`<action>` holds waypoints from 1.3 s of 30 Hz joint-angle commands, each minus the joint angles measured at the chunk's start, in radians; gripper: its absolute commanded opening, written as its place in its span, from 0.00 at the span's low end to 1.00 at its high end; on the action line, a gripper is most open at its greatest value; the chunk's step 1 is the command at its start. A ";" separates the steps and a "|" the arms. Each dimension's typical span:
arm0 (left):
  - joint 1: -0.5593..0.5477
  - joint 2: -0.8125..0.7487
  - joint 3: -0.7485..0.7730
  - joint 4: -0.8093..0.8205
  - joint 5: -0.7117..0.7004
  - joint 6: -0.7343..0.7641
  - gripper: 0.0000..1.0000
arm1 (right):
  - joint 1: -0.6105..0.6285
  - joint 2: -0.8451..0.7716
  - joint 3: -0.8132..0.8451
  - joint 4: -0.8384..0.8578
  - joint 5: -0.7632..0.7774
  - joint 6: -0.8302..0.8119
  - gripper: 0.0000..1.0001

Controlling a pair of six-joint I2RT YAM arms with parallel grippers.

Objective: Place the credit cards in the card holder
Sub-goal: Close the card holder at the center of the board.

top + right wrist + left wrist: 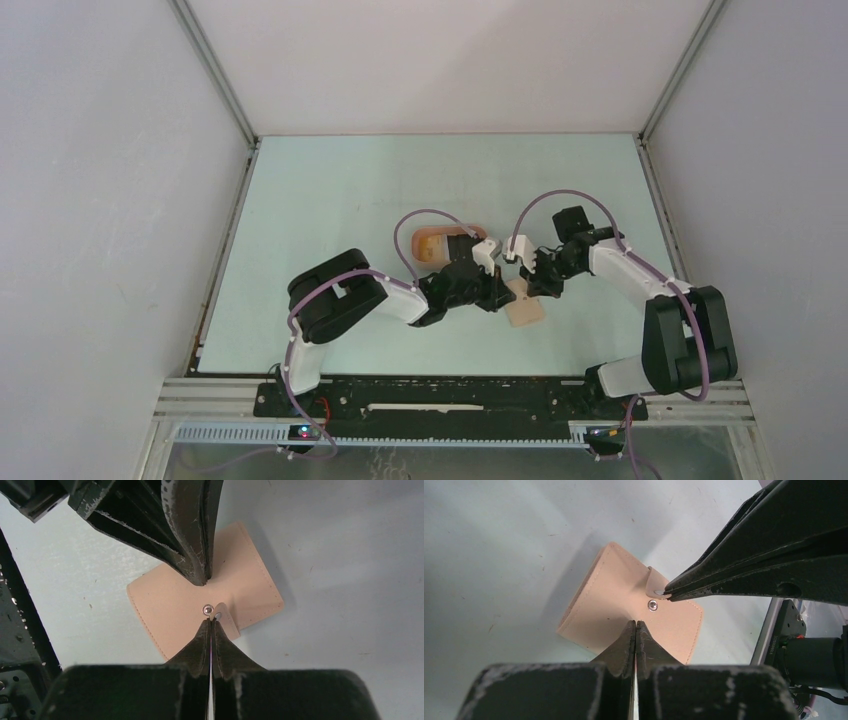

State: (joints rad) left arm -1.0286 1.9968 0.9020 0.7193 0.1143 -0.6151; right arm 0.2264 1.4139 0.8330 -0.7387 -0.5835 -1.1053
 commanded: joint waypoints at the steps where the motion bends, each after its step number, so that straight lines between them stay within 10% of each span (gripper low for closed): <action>1: 0.002 0.002 -0.005 -0.012 0.005 0.049 0.01 | 0.042 0.029 -0.005 -0.016 0.015 -0.043 0.00; 39: 0.005 0.001 -0.019 0.019 0.024 0.041 0.01 | 0.008 -0.093 -0.071 0.012 -0.058 -0.153 0.00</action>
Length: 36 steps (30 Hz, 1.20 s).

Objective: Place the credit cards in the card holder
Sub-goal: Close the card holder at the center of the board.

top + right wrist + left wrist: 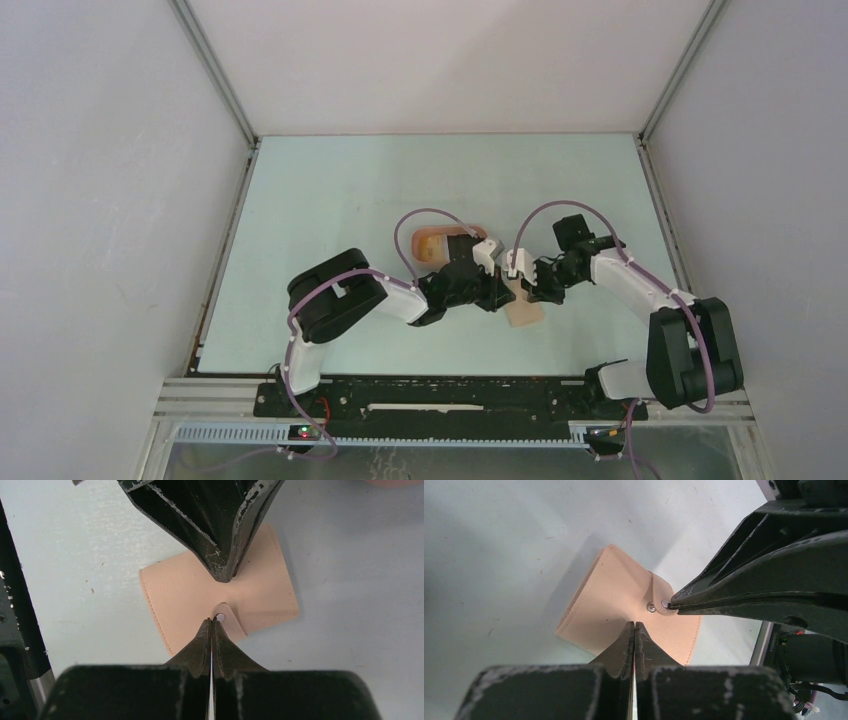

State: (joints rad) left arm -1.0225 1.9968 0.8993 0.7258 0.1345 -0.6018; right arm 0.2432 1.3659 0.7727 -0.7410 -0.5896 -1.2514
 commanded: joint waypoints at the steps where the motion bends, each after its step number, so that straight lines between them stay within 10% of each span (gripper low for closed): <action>1: -0.001 0.002 -0.016 0.012 0.004 0.028 0.01 | -0.008 -0.046 -0.012 0.017 -0.051 -0.008 0.00; 36: -0.001 0.000 -0.021 0.021 0.012 0.025 0.01 | 0.065 -0.005 -0.028 0.074 0.023 0.011 0.00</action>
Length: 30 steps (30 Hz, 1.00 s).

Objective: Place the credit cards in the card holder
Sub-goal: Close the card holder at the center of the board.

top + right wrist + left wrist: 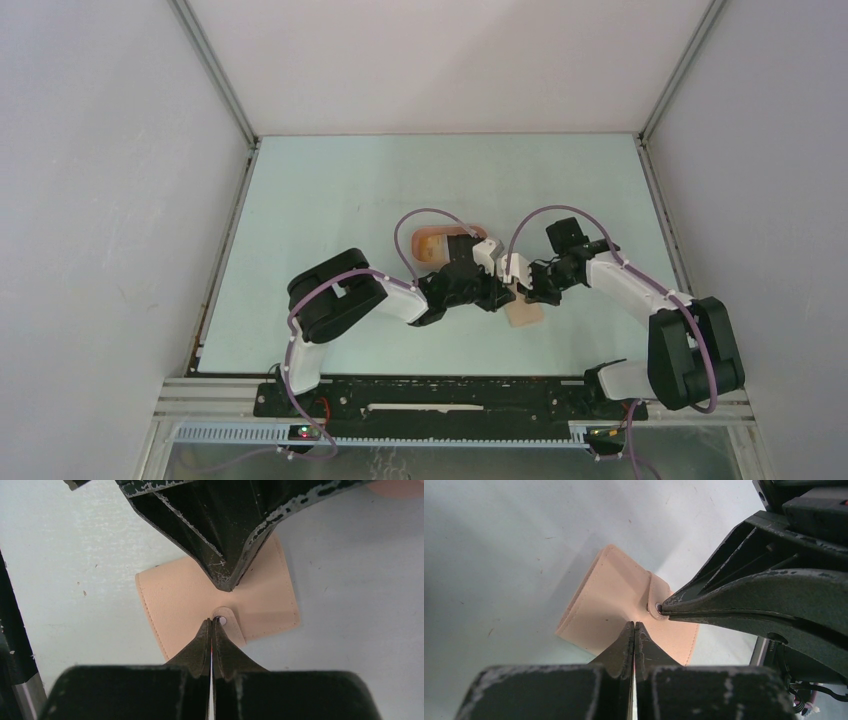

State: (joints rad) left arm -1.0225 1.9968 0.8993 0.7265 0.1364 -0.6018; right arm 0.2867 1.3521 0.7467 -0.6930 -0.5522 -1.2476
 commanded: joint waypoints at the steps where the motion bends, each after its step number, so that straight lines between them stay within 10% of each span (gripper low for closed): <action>1: -0.001 0.000 -0.020 0.022 0.010 0.025 0.01 | 0.024 0.009 -0.001 0.030 -0.012 0.013 0.00; 30: 0.006 0.004 -0.030 0.050 0.030 0.010 0.01 | -0.024 -0.014 -0.002 0.023 -0.032 0.013 0.09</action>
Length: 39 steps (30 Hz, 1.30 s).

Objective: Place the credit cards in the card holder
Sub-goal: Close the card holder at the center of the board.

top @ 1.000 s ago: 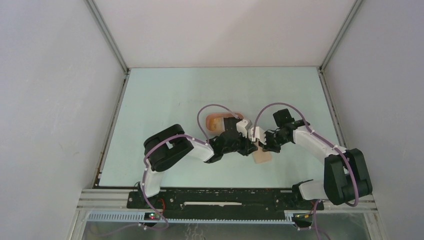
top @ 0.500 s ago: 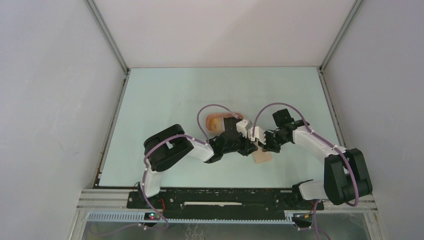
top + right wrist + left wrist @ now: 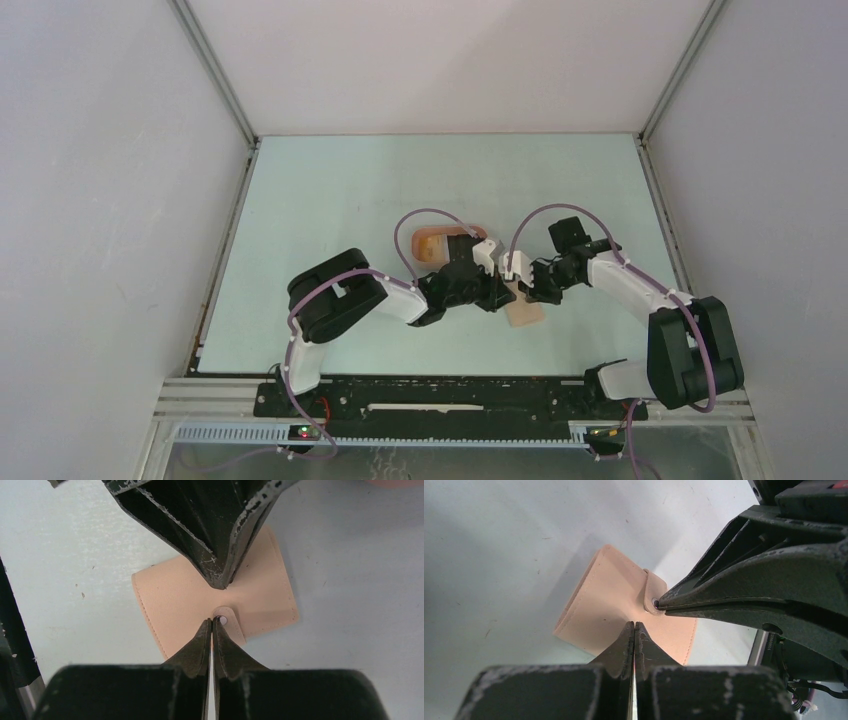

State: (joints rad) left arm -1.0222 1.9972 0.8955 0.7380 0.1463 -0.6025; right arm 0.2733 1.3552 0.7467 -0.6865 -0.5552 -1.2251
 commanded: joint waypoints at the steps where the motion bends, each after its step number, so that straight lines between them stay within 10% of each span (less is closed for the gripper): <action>1: 0.005 0.003 -0.027 0.038 0.019 0.011 0.01 | -0.011 -0.017 -0.001 0.018 -0.029 -0.010 0.09; 39: 0.019 0.008 -0.044 0.082 0.041 -0.016 0.01 | 0.036 0.029 -0.007 0.043 0.022 0.007 0.02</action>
State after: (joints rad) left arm -1.0092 2.0041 0.8783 0.7807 0.1719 -0.6132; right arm 0.2943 1.3602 0.7429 -0.6609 -0.5453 -1.2240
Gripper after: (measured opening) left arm 0.011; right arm 0.027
